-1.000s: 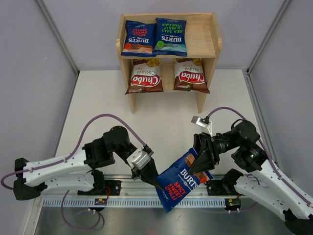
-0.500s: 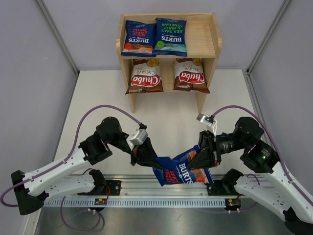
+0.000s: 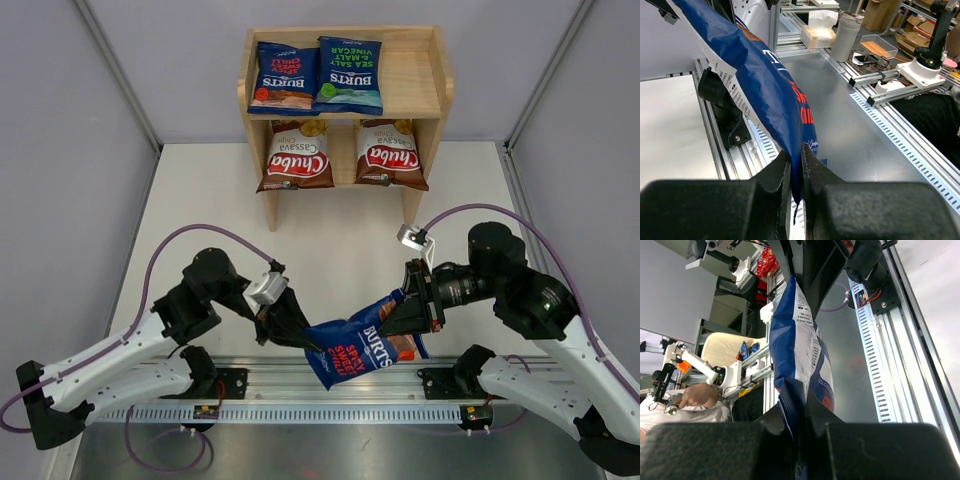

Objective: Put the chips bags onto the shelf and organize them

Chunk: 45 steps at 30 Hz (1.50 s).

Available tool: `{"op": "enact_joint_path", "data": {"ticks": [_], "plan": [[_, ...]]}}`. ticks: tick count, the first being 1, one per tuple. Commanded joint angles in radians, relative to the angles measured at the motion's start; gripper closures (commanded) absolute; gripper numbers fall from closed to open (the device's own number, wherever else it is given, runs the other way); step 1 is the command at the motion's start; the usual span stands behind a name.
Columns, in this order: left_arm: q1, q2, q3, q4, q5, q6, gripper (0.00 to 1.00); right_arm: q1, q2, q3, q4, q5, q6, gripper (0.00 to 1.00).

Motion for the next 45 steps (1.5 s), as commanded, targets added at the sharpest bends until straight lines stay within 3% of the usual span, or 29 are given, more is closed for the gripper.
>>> {"op": "enact_joint_path", "data": {"ticks": [1, 6, 14, 16, 17, 19, 20, 23, 24, 26, 30, 37, 45], "plan": [[0.000, -0.049, -0.017, 0.042, 0.062, -0.037, 0.89, 0.008, -0.010, 0.066, -0.068, 0.055, -0.047, 1.00], [0.002, -0.097, -0.030, 0.013, 0.001, -0.045, 0.85, 0.008, -0.003, 0.090, -0.086, 0.112, -0.054, 1.00], [0.000, -0.188, -0.004, -0.109, -0.204, -0.028, 0.94, 0.008, 0.059, 0.190, -0.148, 0.293, -0.077, 1.00], [0.000, -0.208, 0.022, -0.204, -0.299, -0.019, 0.86, 0.008, 0.081, 0.227, -0.169, 0.318, -0.091, 1.00], [0.002, -0.213, 0.053, -0.239, -0.426, -0.022, 0.72, 0.008, 0.089, 0.241, -0.174, 0.322, -0.094, 1.00], [0.000, -0.219, 0.087, -0.353, -0.565, -0.030, 0.56, 0.006, 0.107, 0.291, -0.192, 0.351, -0.097, 1.00], [0.000, -0.219, 0.130, -0.434, -0.687, -0.034, 0.37, 0.008, 0.112, 0.308, -0.197, 0.360, -0.099, 1.00], [0.002, -0.219, 0.196, -0.580, -0.865, -0.054, 0.29, 0.008, 0.144, 0.402, -0.206, 0.423, -0.085, 1.00], [0.002, -0.217, 0.210, -0.614, -0.905, -0.059, 0.20, 0.008, 0.154, 0.420, -0.209, 0.440, -0.082, 1.00], [0.002, -0.213, 0.234, -0.713, -1.019, -0.071, 0.19, 0.008, 0.193, 0.471, -0.211, 0.515, -0.057, 1.00], [0.002, -0.217, 0.236, -0.820, -1.096, -0.044, 0.13, 0.008, 0.243, 0.515, -0.139, 0.654, 0.047, 1.00], [0.002, -0.315, 0.096, -0.775, -1.101, -0.060, 0.07, 0.008, 0.198, 0.450, 0.257, 1.006, 0.344, 1.00], [0.002, -0.343, 0.089, -0.786, -1.219, -0.089, 0.05, -0.001, 0.285, 0.385, 0.542, 1.439, 0.716, 1.00]]}}
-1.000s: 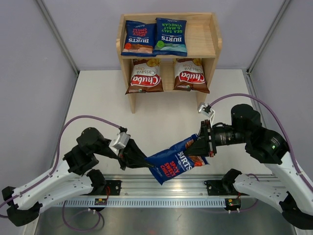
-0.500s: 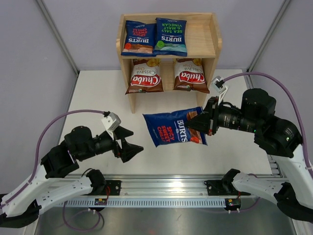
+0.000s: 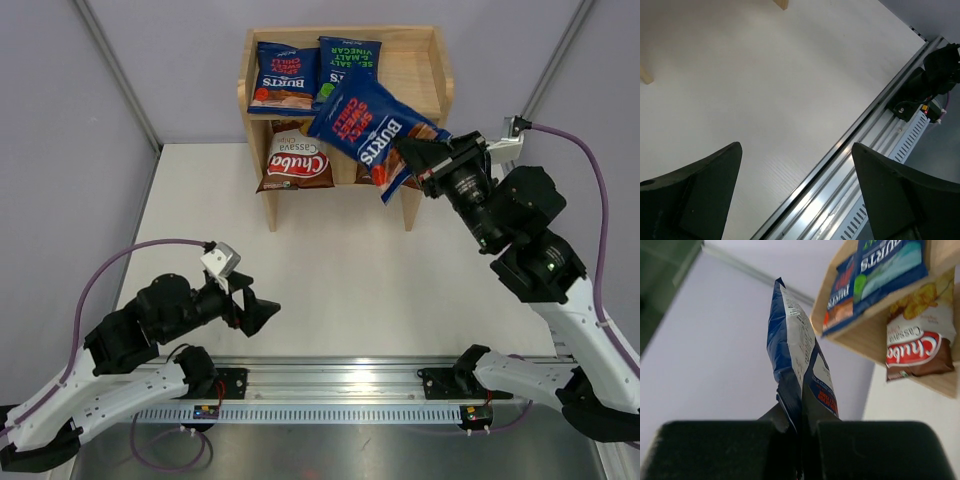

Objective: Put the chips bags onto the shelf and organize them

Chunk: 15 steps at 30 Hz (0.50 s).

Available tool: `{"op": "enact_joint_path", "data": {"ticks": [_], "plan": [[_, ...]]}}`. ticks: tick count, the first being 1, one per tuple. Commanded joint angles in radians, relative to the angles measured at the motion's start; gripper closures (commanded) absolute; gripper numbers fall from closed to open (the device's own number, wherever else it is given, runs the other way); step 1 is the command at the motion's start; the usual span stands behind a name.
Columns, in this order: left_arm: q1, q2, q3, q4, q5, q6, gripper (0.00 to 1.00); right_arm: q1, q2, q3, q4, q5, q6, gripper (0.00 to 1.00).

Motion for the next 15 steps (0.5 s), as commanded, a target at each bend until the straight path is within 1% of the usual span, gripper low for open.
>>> {"op": "enact_joint_path", "data": {"ticks": [1, 2, 5, 6, 7, 8, 9, 10, 11, 12, 15], "plan": [[-0.001, -0.003, -0.003, 0.027, -0.101, -0.022, 0.05, -0.014, 0.048, -0.019, 0.260, 0.289, 0.218, 1.00], [-0.001, -0.003, -0.005, 0.024, -0.112, -0.023, 0.04, -0.022, 0.059, -0.015, 0.277, 0.339, 0.263, 1.00], [-0.001, -0.002, -0.006, 0.019, -0.137, -0.031, 0.02, -0.057, 0.114, 0.010, 0.308, 0.401, 0.355, 1.00], [-0.001, -0.002, -0.008, 0.019, -0.135, -0.032, 0.01, -0.078, 0.140, 0.011, 0.317, 0.401, 0.391, 1.00], [-0.001, 0.000, -0.008, 0.021, -0.134, -0.032, 0.01, -0.109, 0.151, 0.011, 0.316, 0.398, 0.476, 1.00], [-0.001, -0.002, -0.008, 0.019, -0.134, -0.032, 0.01, -0.129, 0.177, 0.007, 0.323, 0.389, 0.507, 1.00], [-0.001, 0.000, -0.008, 0.019, -0.134, -0.034, 0.01, -0.138, 0.191, 0.002, 0.339, 0.389, 0.535, 1.00], [-0.001, -0.002, -0.008, 0.019, -0.131, -0.034, 0.01, -0.146, 0.203, 0.002, 0.336, 0.384, 0.605, 1.00], [-0.001, -0.003, -0.008, 0.021, -0.129, -0.034, 0.01, -0.163, 0.228, -0.001, 0.340, 0.381, 0.623, 1.00], [0.000, -0.005, -0.010, 0.021, -0.129, -0.032, 0.01, -0.165, 0.237, -0.007, 0.392, 0.387, 0.630, 1.00], [-0.001, -0.014, -0.010, 0.022, -0.126, -0.032, 0.01, -0.163, 0.266, -0.018, 0.423, 0.442, 0.692, 1.00]]}}
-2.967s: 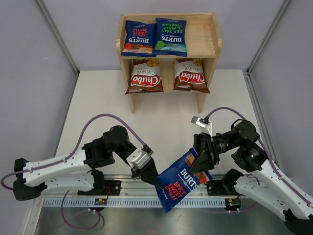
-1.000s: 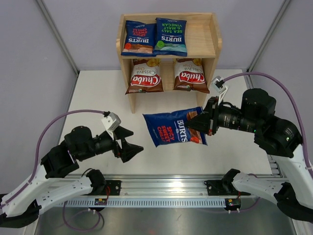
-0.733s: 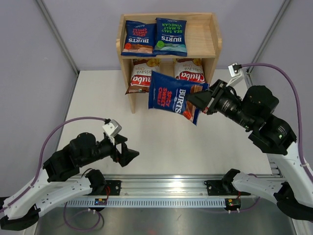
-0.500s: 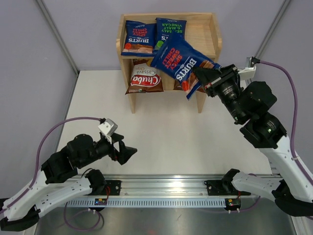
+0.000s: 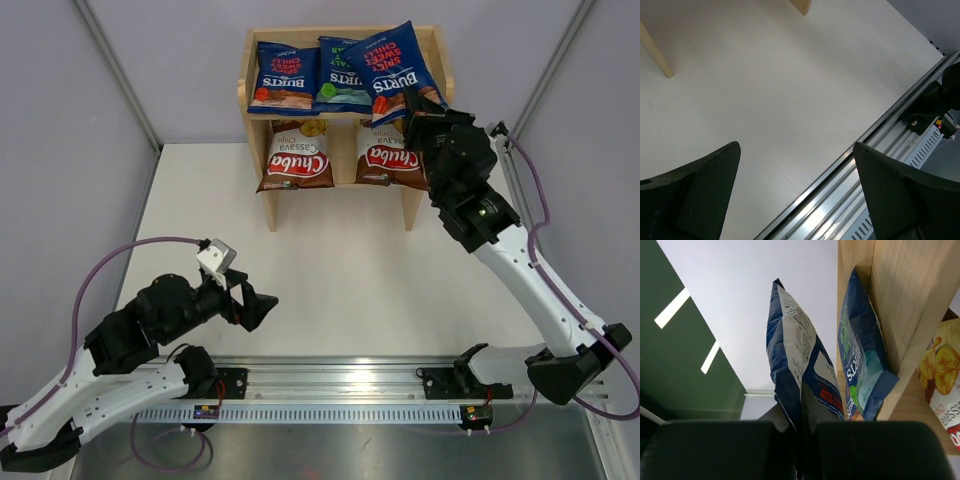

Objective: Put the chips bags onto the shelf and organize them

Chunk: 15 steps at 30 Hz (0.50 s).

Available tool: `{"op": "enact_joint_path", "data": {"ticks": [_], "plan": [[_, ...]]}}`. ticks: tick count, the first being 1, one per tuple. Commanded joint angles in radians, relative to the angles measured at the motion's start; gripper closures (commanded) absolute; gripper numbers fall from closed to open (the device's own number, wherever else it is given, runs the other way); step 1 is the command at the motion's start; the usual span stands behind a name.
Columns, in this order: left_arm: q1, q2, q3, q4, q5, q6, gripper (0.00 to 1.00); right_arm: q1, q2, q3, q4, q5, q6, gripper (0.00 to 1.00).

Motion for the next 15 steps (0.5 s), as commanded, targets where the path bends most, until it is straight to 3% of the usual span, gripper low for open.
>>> {"op": "enact_joint_path", "data": {"ticks": [1, 8, 15], "plan": [[-0.001, -0.017, -0.009, 0.024, -0.019, -0.005, 0.01, -0.002, 0.016, 0.006, 0.123, 0.113, 0.155, 1.00], [-0.001, -0.036, -0.012, 0.032, 0.004, 0.001, 0.01, 0.004, 0.049, -0.016, 0.092, 0.293, 0.292, 1.00], [-0.001, -0.045, -0.014, 0.036, 0.021, 0.006, 0.01, 0.002, 0.108, 0.040, -0.003, 0.322, 0.369, 1.00]]}}
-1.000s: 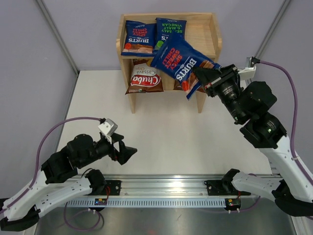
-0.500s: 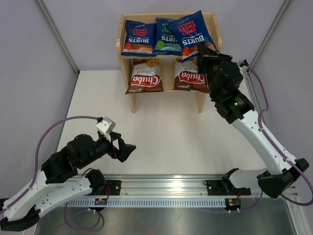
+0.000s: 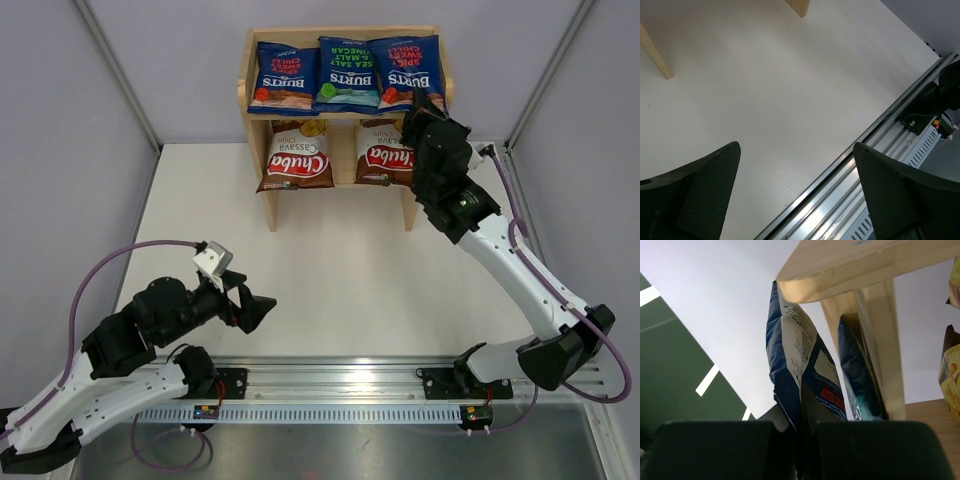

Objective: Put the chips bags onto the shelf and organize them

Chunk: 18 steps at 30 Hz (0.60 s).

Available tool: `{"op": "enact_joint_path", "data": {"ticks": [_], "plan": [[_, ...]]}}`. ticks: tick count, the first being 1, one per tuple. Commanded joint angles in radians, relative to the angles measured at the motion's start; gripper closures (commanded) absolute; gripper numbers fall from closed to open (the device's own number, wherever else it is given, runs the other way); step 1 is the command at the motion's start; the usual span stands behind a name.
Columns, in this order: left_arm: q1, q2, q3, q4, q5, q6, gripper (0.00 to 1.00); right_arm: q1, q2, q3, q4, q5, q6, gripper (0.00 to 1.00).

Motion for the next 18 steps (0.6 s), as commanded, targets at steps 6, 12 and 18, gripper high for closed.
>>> {"op": "enact_joint_path", "data": {"ticks": [6, 12, 18], "plan": [[0.000, -0.019, -0.002, 0.039, 0.027, 0.007, 0.01, 0.002, 0.066, 0.114, -0.078, 0.107, 0.083, 1.00], [-0.001, -0.026, -0.003, 0.040, 0.031, 0.007, 0.01, 0.002, 0.114, 0.211, -0.212, 0.161, 0.134, 1.00], [-0.001, -0.048, -0.005, 0.045, 0.030, 0.006, 0.01, 0.001, 0.153, 0.243, -0.261, 0.178, 0.158, 1.00]]}}
